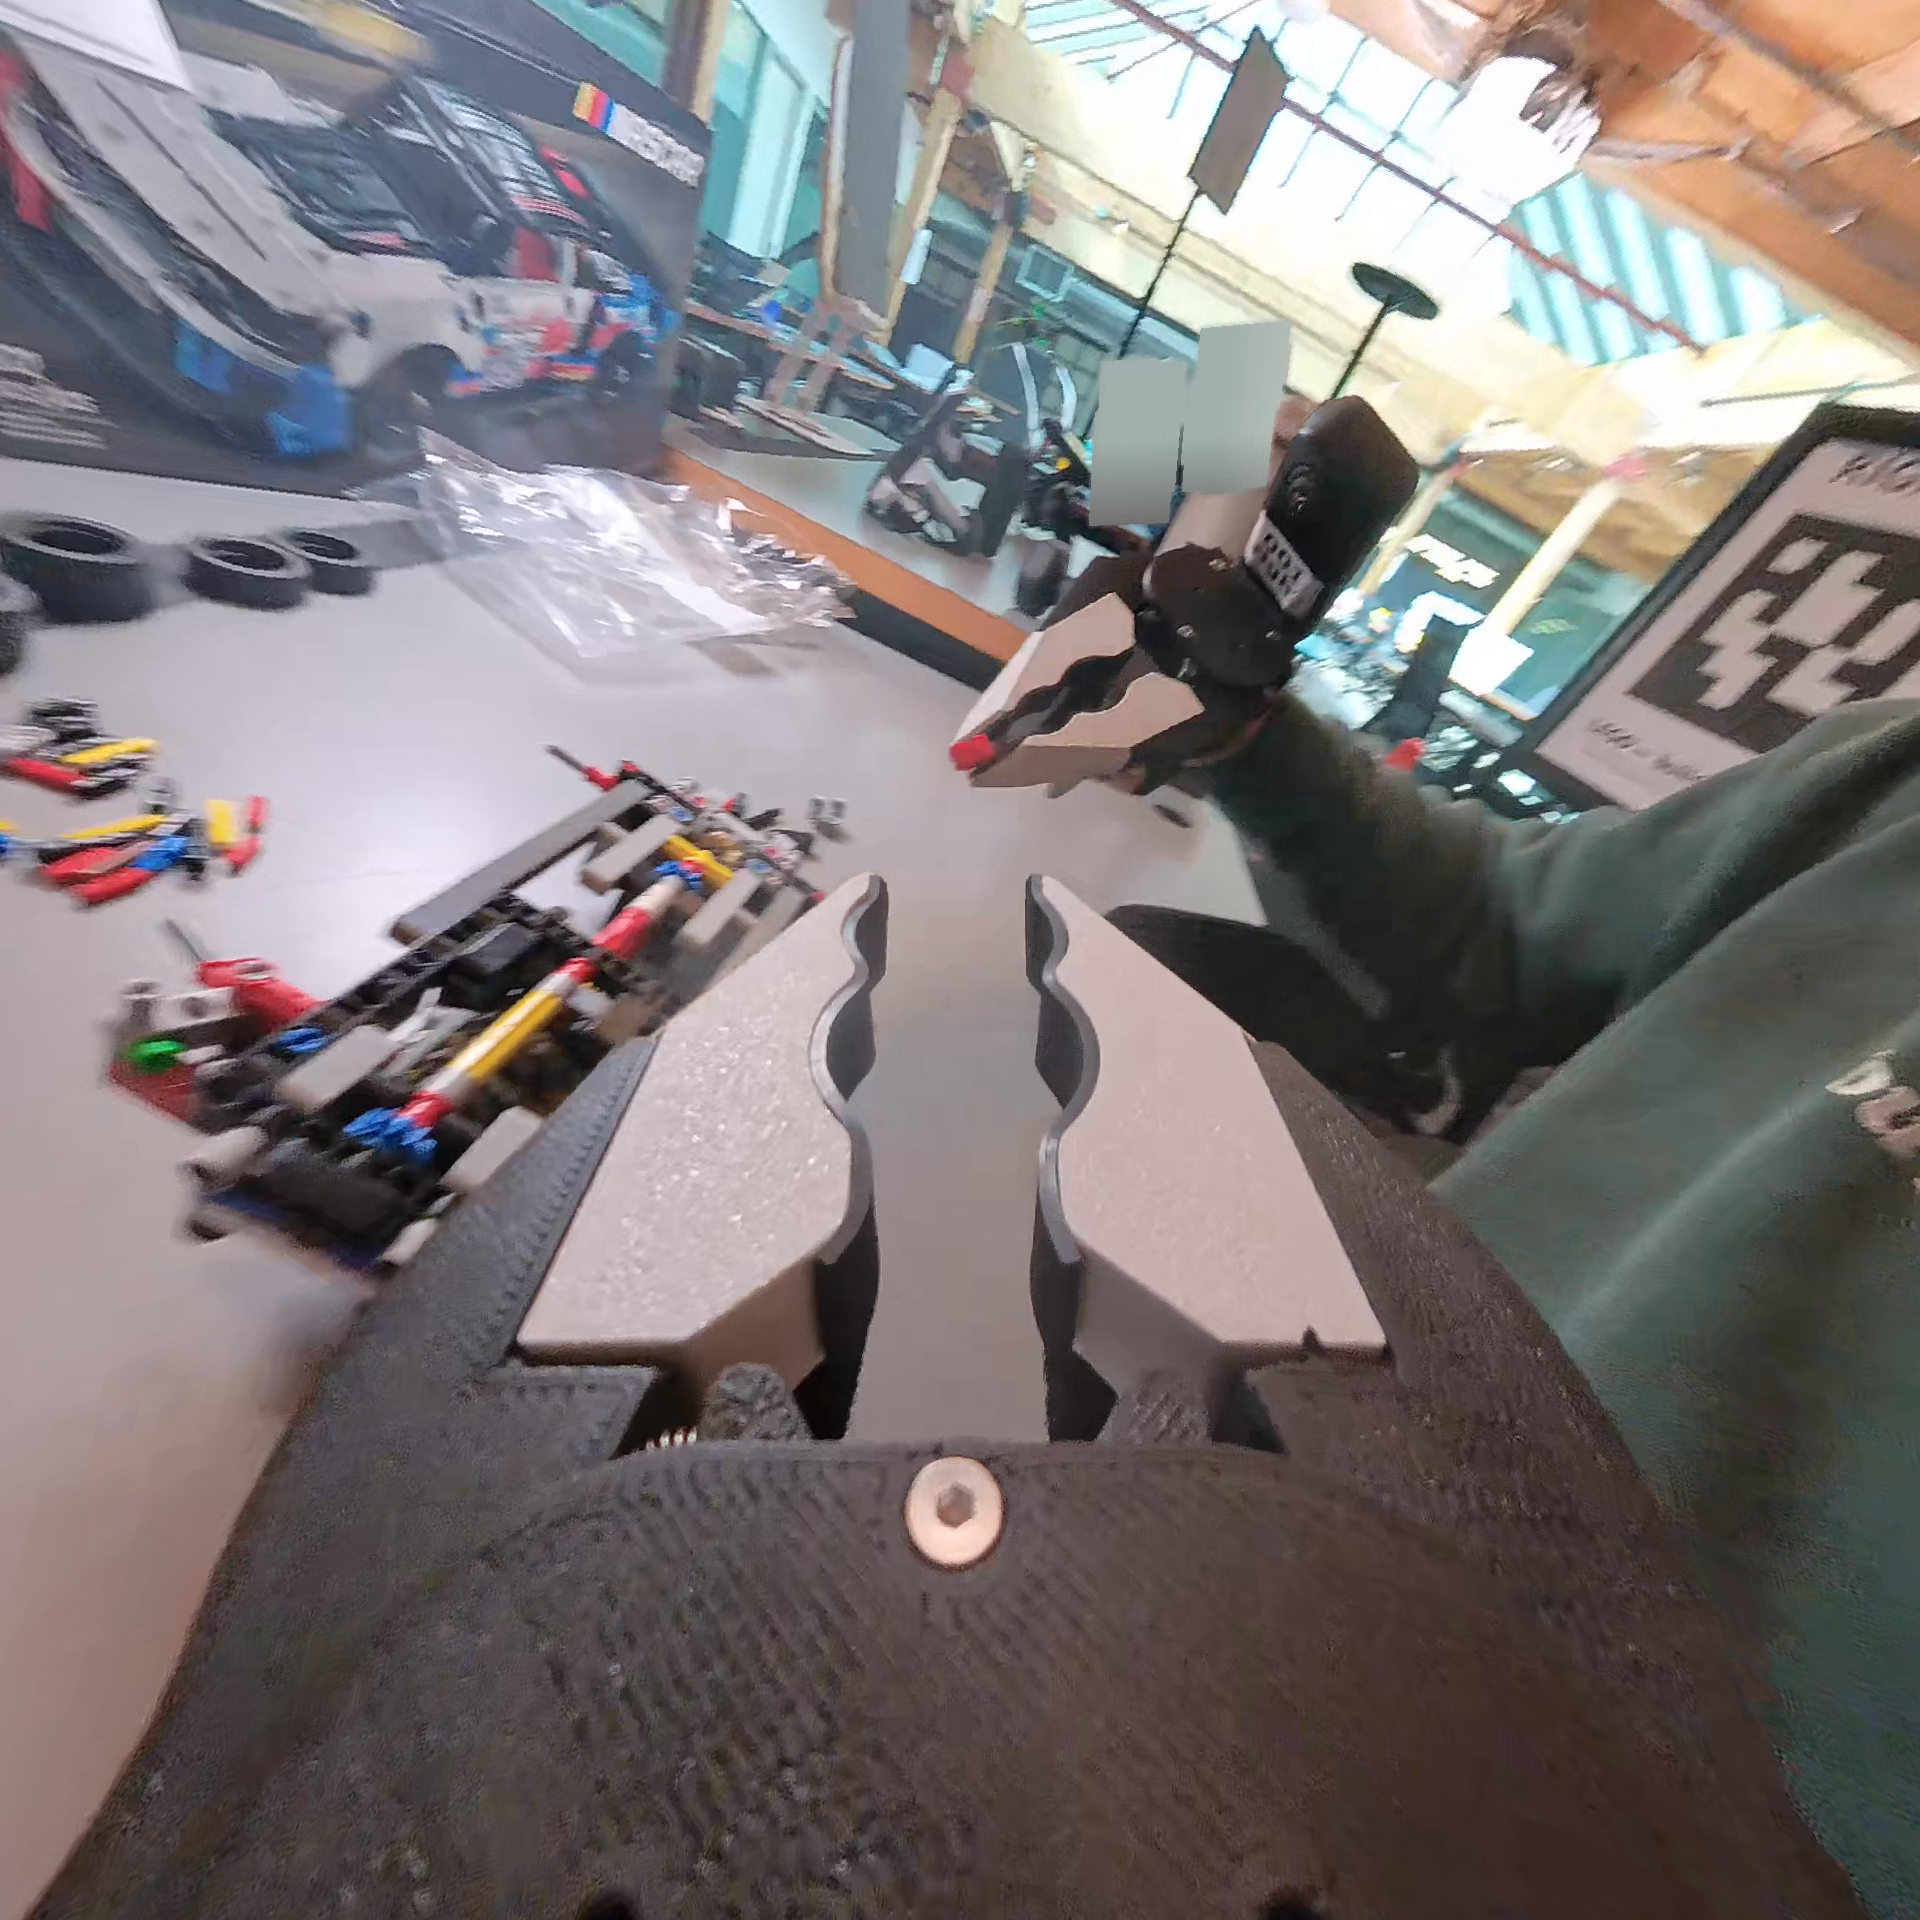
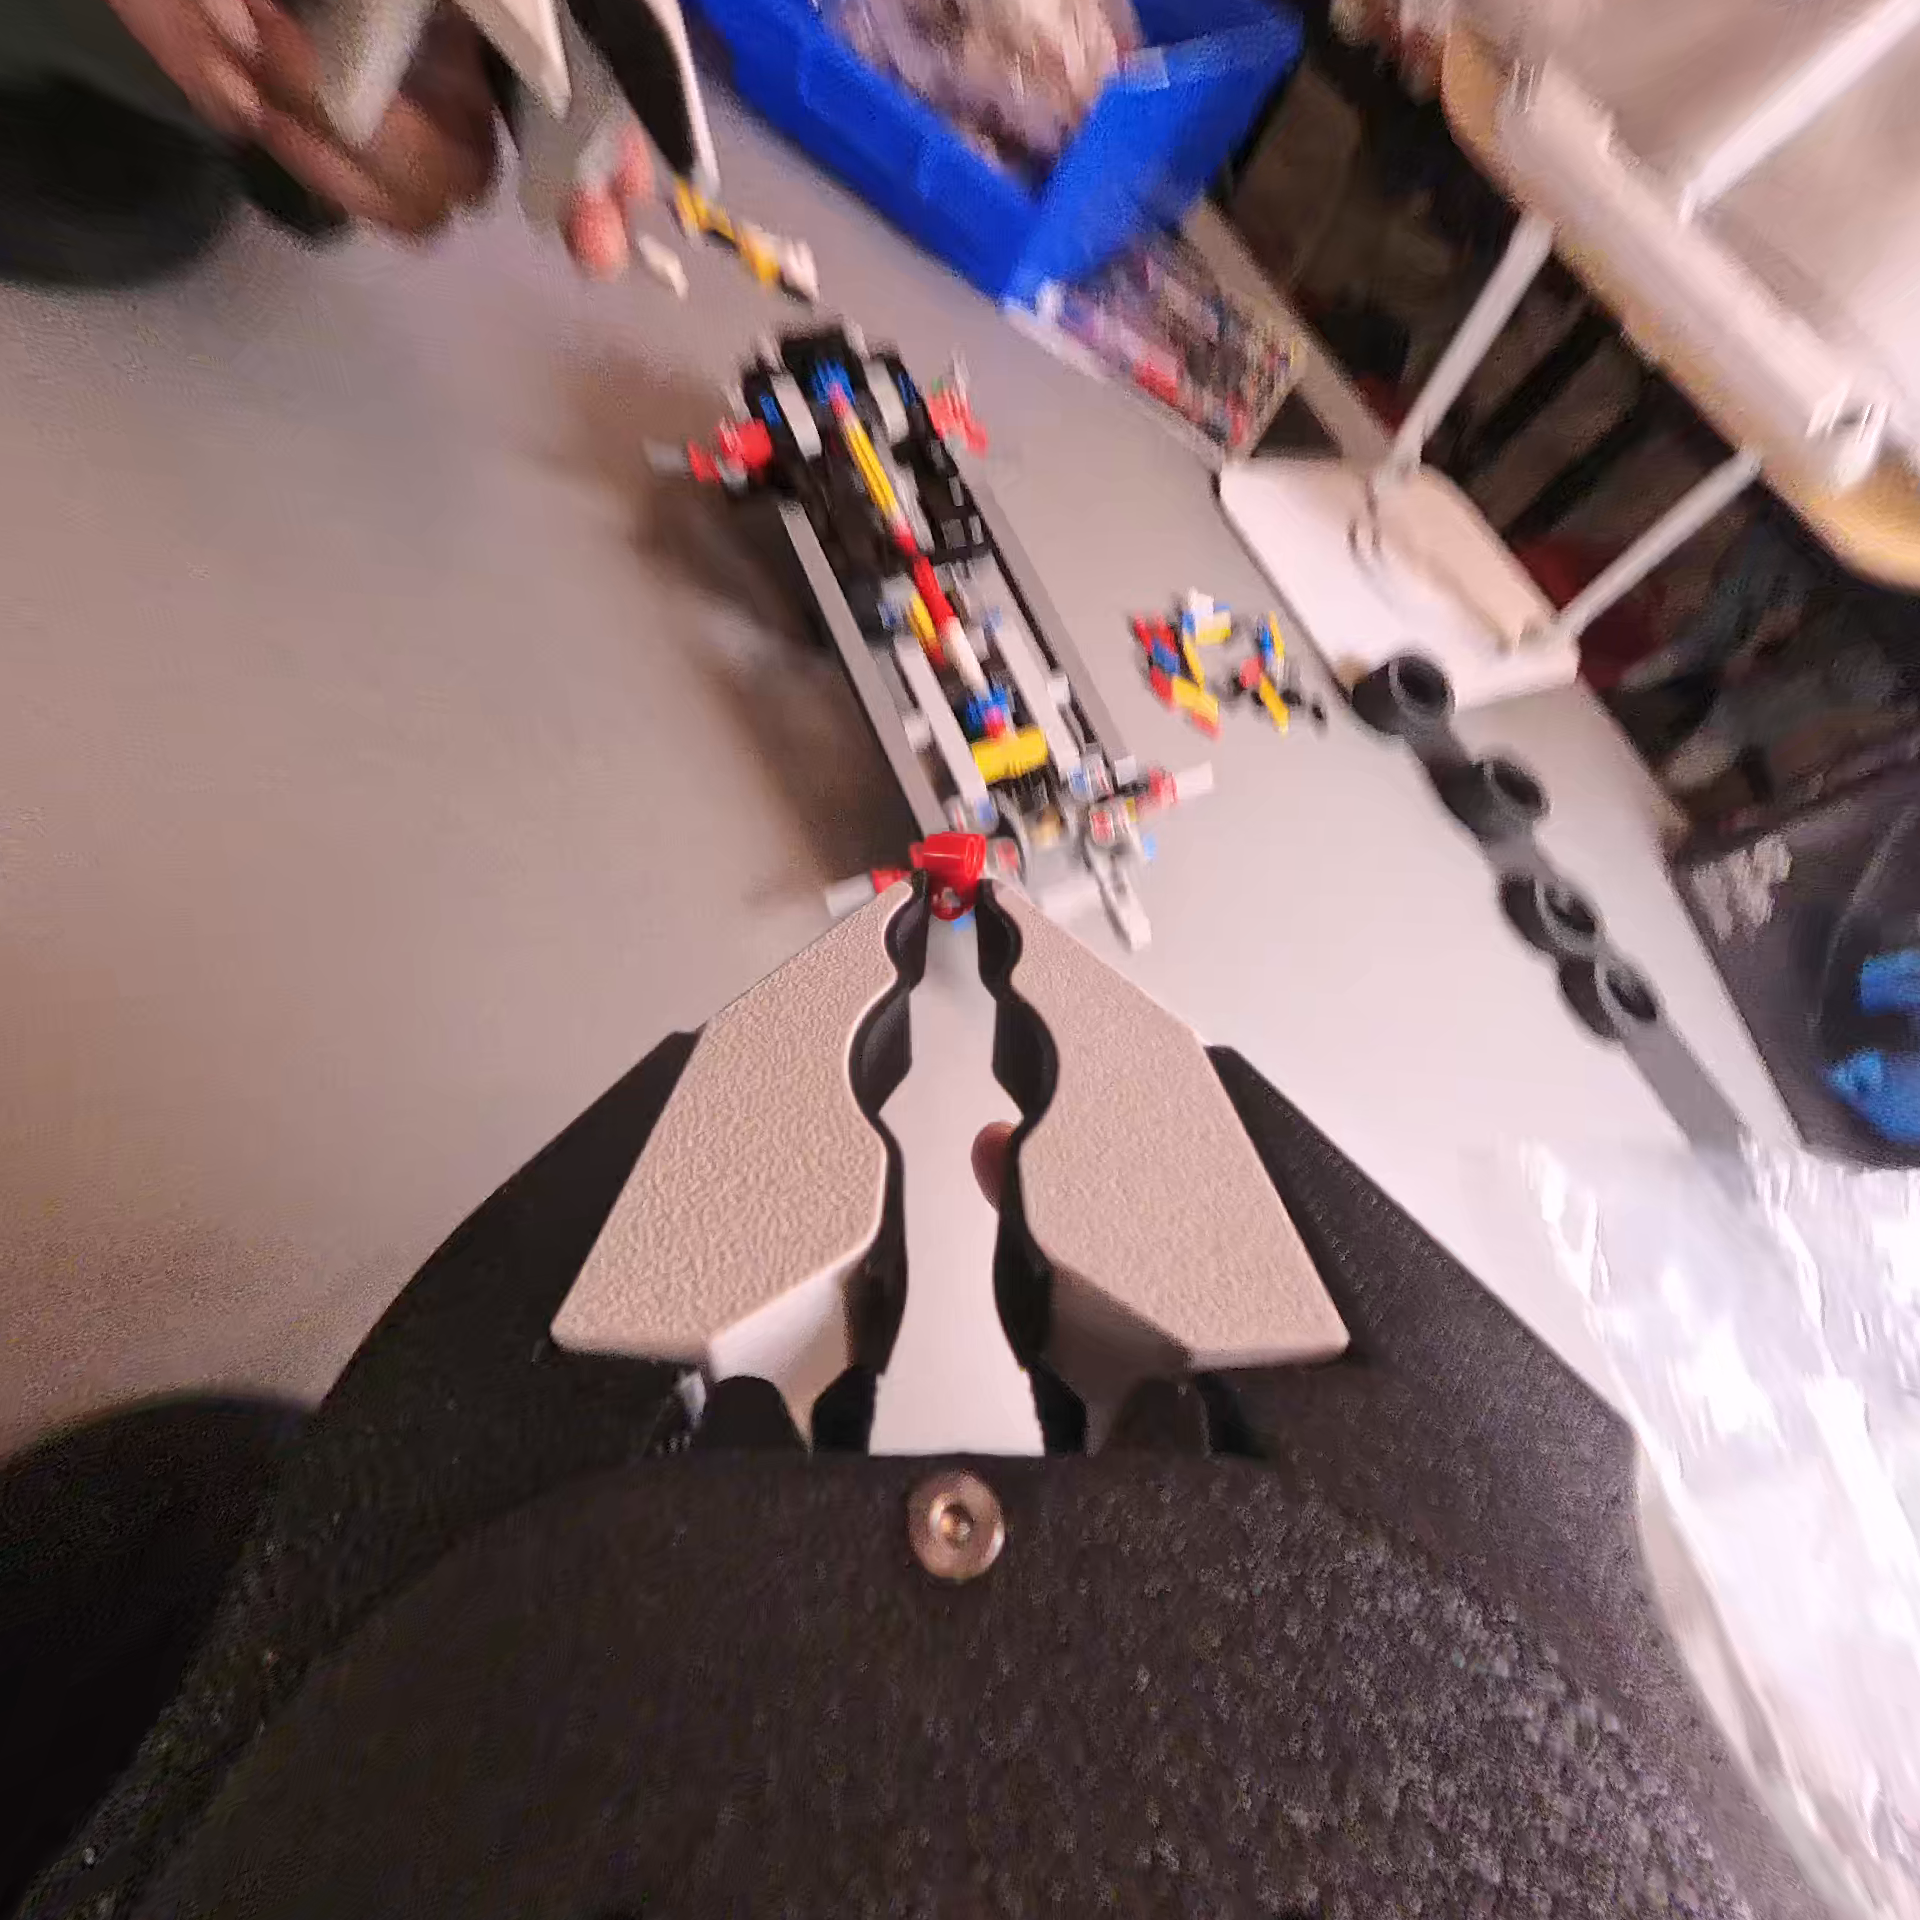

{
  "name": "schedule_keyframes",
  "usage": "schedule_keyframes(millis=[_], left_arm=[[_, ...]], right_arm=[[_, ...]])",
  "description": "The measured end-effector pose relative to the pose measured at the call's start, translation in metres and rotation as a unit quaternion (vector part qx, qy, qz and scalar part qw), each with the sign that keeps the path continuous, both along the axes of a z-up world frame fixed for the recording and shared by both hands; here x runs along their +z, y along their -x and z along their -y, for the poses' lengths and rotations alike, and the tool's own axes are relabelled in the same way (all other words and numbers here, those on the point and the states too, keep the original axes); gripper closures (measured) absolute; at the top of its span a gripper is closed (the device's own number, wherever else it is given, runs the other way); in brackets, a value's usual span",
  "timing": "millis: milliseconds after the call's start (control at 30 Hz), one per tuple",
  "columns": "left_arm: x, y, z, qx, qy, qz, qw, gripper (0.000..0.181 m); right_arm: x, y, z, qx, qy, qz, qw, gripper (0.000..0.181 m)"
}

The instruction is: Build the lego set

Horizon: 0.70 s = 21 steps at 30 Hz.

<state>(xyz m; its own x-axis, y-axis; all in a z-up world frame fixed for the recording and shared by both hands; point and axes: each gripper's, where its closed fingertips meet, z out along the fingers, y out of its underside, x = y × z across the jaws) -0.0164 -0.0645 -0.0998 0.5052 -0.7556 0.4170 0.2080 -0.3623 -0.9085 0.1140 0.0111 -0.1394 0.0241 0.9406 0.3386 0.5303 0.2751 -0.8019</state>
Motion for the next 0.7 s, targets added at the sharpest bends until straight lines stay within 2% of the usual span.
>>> schedule_keyframes(millis=[133,267,433,700], left_arm=[[-0.014,0.026,-0.01,0.062,-0.03,-0.085,0.994,0.157],[-0.022,0.037,-0.016,0.095,-0.048,-0.134,0.985,0.156],[-0.037,0.043,-0.021,0.118,-0.06,-0.199,0.971,0.151],[-0.051,0.056,-0.029,0.139,-0.04,-0.212,0.966,0.141]], right_arm=[[-0.043,-0.048,-0.034,-0.052,0.028,0.098,0.993,0.176],[-0.073,-0.069,-0.045,-0.066,0.066,0.159,0.983,0.176],[-0.084,-0.072,-0.059,-0.082,0.078,0.189,0.975,0.175],[-0.092,-0.068,-0.069,-0.093,0.092,0.2,0.971,0.169]])
